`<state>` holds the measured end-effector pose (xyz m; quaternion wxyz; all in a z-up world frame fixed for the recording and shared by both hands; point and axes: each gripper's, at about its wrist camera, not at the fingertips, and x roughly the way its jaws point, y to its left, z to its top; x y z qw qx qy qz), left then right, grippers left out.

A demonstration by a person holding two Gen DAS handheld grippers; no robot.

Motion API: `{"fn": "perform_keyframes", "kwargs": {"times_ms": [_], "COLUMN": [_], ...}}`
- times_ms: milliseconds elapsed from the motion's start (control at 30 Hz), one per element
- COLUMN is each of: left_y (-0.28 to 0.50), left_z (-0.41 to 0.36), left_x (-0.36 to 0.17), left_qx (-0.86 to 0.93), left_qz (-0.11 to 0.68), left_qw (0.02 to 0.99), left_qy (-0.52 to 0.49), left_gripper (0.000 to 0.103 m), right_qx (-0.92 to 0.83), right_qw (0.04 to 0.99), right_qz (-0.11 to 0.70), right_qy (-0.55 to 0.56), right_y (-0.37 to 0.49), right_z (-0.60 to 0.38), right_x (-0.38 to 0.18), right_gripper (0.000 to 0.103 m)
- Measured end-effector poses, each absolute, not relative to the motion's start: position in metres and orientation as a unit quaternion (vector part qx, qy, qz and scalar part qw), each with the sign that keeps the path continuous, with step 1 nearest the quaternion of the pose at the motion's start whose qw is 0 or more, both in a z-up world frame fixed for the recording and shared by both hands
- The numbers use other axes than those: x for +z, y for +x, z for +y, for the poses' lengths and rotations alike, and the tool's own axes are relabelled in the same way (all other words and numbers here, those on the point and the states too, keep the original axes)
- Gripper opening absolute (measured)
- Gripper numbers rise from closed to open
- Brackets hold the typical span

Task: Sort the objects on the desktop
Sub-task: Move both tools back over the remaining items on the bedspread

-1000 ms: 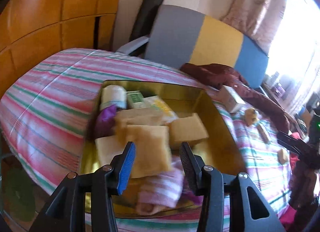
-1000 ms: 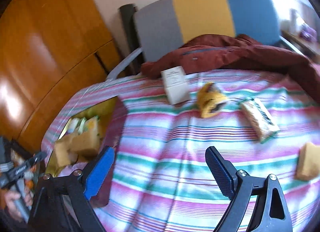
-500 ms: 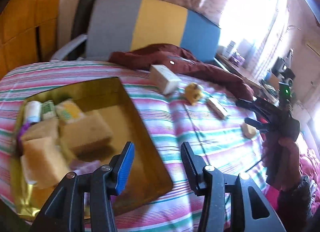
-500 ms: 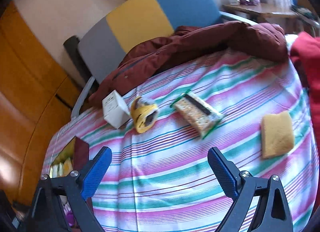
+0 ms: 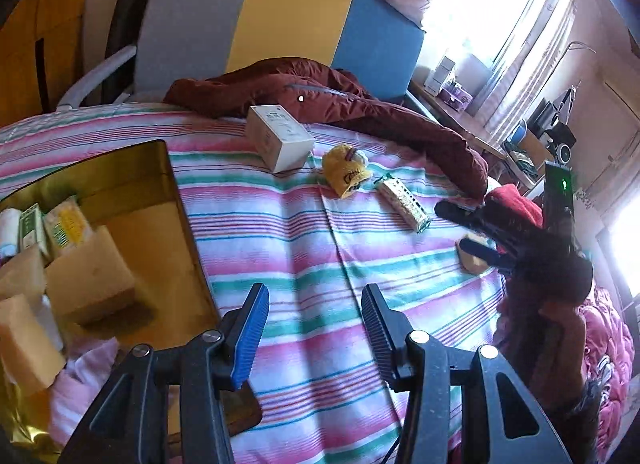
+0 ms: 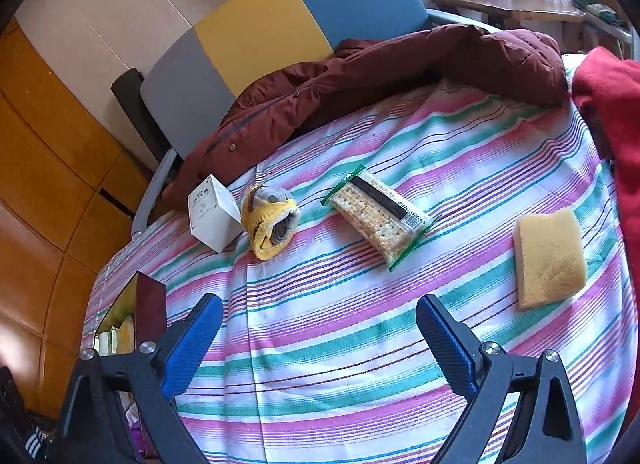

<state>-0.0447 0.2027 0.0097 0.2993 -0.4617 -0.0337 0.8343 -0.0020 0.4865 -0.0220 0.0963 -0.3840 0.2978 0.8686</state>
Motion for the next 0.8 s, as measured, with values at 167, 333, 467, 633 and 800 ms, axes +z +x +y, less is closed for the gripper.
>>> {"fn": "perform_keyframes", "kwargs": {"times_ms": [167,333,467,633,800], "left_y": [-0.067,-0.099,-0.130,-0.171,-0.209], "left_z": [0.212,0.216,0.220,0.230,0.252], "left_x": [0.011,0.015,0.017,0.014,0.005], "left_qx": [0.824,0.821,0.813,0.796,0.790], "left_qz": [-0.062,-0.101,-0.144,-0.186,-0.181], "left_qw": [0.296,0.266,0.244,0.212,0.176], "left_qy": [-0.479,-0.495,-0.508,-0.536,-0.559], "left_gripper": [0.049,0.049,0.050,0.053,0.066], "right_qx": [0.866,0.872,0.876,0.881,0.884], "right_qw": [0.091,0.089,0.077,0.064,0.051], "right_qz": [0.295,0.268,0.253,0.236,0.226], "right_qy": [-0.394,-0.399,-0.403,-0.406,-0.406], "right_y": [-0.005,-0.010,-0.013,-0.015,-0.015], "right_z": [0.484,0.475,0.466,0.456,0.449], "right_x": [-0.026,-0.024,-0.023,-0.020,-0.015], "right_gripper": [0.098,0.098,0.098,0.098,0.098]}}
